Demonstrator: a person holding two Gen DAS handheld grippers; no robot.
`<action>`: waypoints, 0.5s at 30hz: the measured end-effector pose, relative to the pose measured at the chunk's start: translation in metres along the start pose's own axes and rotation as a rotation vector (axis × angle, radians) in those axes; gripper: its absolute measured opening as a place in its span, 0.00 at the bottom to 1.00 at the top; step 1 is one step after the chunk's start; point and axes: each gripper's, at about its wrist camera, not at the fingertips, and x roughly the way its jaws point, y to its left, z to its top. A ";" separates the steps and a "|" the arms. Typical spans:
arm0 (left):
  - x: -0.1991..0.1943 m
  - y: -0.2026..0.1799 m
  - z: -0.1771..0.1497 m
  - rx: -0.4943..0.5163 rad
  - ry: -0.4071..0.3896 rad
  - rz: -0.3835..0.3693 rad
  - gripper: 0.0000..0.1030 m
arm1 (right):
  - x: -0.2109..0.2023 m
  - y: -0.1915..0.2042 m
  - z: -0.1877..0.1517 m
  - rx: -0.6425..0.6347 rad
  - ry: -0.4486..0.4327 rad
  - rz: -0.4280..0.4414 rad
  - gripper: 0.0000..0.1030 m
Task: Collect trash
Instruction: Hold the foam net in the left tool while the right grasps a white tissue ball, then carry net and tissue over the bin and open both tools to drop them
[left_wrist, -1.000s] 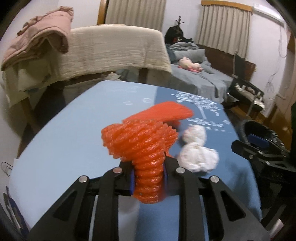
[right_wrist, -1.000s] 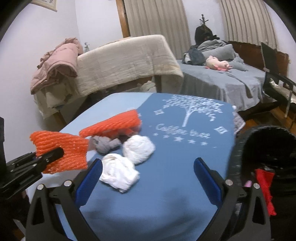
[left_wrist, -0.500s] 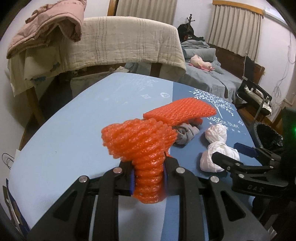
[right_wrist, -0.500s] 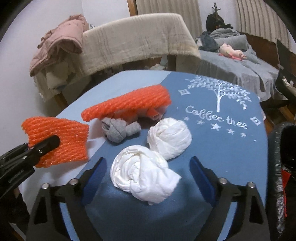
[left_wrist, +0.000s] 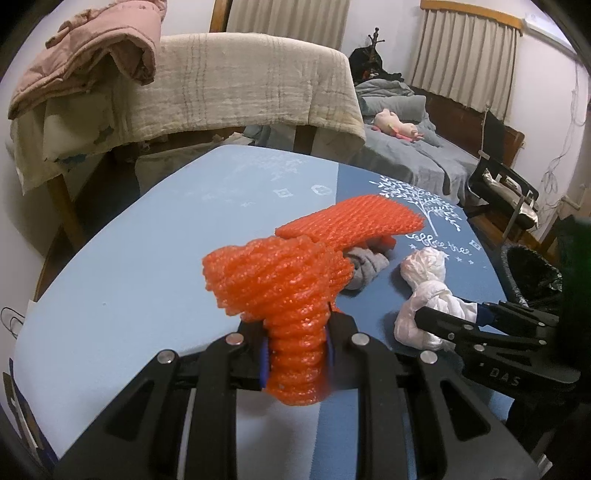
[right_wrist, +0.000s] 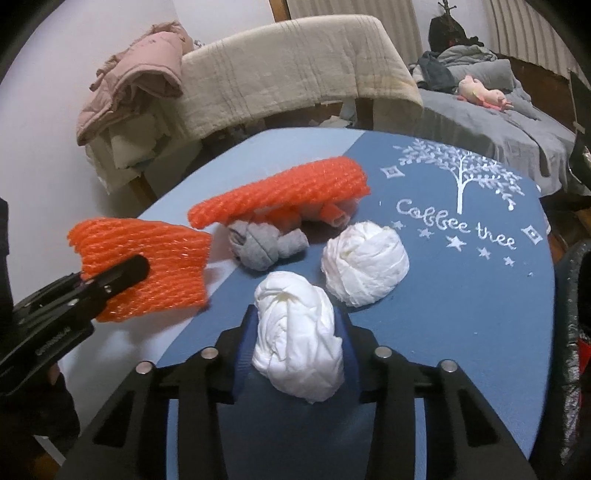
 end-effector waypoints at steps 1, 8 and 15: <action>-0.001 -0.001 0.000 0.002 -0.003 -0.002 0.20 | -0.003 0.000 0.001 0.000 -0.004 0.001 0.40; -0.010 -0.018 0.007 0.025 -0.026 -0.030 0.20 | -0.033 -0.011 0.008 0.016 -0.060 -0.017 0.40; -0.017 -0.049 0.020 0.056 -0.057 -0.085 0.20 | -0.069 -0.031 0.018 0.032 -0.136 -0.060 0.40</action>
